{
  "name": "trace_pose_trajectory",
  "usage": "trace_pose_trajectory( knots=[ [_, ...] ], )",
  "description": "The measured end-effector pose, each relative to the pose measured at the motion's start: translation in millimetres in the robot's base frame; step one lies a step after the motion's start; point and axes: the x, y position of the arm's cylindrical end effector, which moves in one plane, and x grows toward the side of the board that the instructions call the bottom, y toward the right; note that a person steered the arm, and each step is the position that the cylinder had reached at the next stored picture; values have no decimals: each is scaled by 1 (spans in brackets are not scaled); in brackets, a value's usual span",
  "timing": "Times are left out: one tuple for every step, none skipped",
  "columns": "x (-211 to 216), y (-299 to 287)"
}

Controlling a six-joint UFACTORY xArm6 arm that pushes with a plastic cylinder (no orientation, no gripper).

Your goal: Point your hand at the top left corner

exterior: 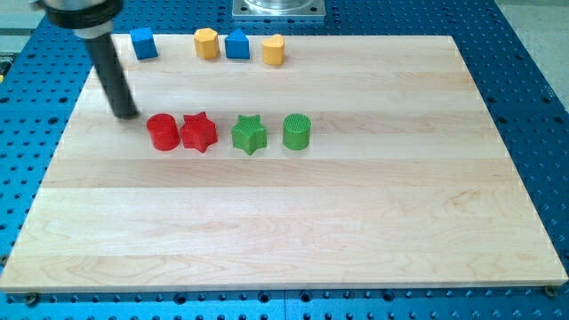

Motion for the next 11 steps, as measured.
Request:
trace_pose_trajectory(
  knots=[
    [0, -40],
    [0, -41],
    [1, -41],
    [2, -41],
    [2, -43],
    [-2, -44],
    [-50, -45],
    [-94, -45],
    [-138, -45],
    [-158, -37],
    [-158, -7]
  ],
)
